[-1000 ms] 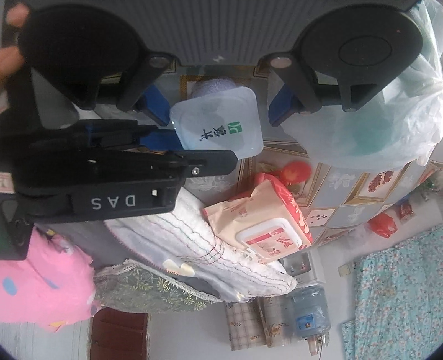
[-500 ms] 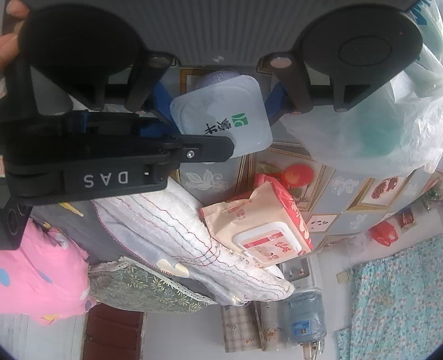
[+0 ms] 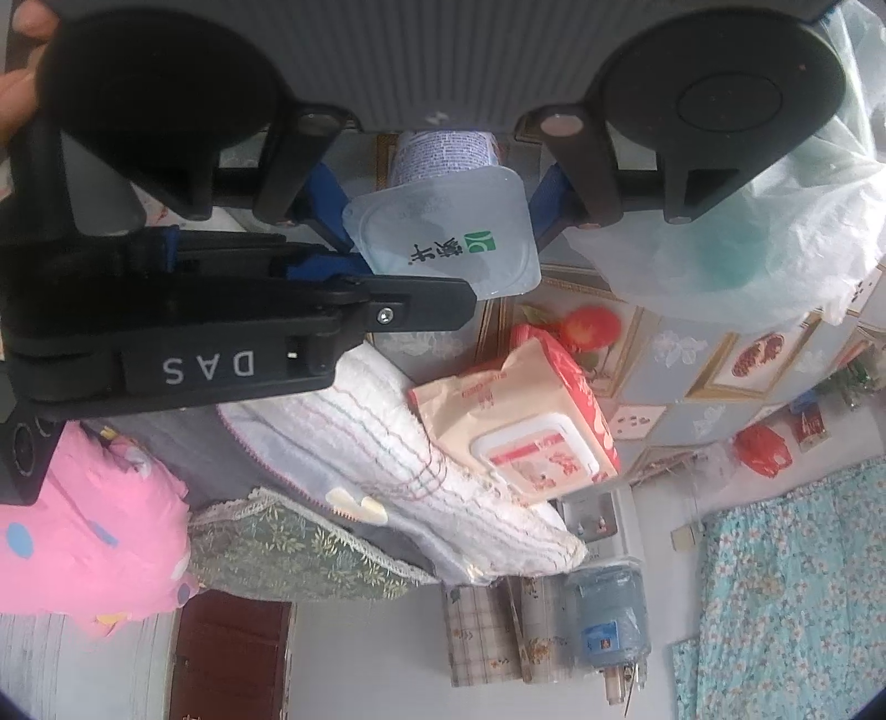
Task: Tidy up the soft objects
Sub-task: 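Lift the yogurt cup with the right gripper and carry it toward the box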
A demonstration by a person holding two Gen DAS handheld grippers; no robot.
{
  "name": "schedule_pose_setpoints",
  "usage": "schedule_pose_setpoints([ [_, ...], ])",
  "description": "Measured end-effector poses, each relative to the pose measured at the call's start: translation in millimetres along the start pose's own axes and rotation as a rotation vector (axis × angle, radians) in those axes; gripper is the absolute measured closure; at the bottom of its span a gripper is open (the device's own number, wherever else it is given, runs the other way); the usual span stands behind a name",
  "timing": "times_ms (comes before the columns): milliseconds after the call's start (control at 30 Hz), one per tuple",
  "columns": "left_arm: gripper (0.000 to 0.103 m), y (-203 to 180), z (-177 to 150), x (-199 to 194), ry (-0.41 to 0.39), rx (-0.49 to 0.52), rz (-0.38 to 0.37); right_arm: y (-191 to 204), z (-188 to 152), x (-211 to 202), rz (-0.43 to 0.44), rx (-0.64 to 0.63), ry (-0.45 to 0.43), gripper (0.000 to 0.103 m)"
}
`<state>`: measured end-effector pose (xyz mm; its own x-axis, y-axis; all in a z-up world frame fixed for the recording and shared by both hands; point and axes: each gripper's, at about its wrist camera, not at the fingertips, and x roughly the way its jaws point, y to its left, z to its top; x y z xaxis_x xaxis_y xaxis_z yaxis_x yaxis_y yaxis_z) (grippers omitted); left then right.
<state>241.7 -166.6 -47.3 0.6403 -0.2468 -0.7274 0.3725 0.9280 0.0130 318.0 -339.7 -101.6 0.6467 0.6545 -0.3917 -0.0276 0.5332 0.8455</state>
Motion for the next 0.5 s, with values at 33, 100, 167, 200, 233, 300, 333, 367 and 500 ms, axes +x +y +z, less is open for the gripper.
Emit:
schedule_pose_setpoints([
  [33,0.036,0,1,-4,-0.007,0.002,0.002,3,0,-2,0.005,-0.006,-0.003,0.076],
  [100,0.036,-1,2,-11,-0.021,0.005,0.006,9,1,-7,0.013,-0.016,-0.008,0.076],
  [167,0.036,1,4,-20,-0.037,0.003,0.010,17,2,-11,0.027,-0.028,-0.014,0.076],
  [200,0.036,2,6,-25,-0.044,-0.001,0.012,20,1,-13,0.033,-0.033,-0.016,0.076],
  [233,0.036,4,7,-29,-0.051,-0.003,0.014,25,2,-14,0.040,-0.039,-0.017,0.076],
  [300,0.036,7,11,-37,-0.061,-0.008,0.018,34,4,-16,0.053,-0.052,-0.018,0.076],
  [333,0.036,9,13,-41,-0.066,-0.014,0.022,39,4,-17,0.058,-0.057,-0.018,0.076],
  [367,0.036,12,15,-45,-0.071,-0.019,0.027,45,5,-17,0.064,-0.066,-0.015,0.076],
  [500,0.036,24,25,-65,-0.099,-0.033,0.066,73,8,-14,0.093,-0.101,-0.001,0.076],
])
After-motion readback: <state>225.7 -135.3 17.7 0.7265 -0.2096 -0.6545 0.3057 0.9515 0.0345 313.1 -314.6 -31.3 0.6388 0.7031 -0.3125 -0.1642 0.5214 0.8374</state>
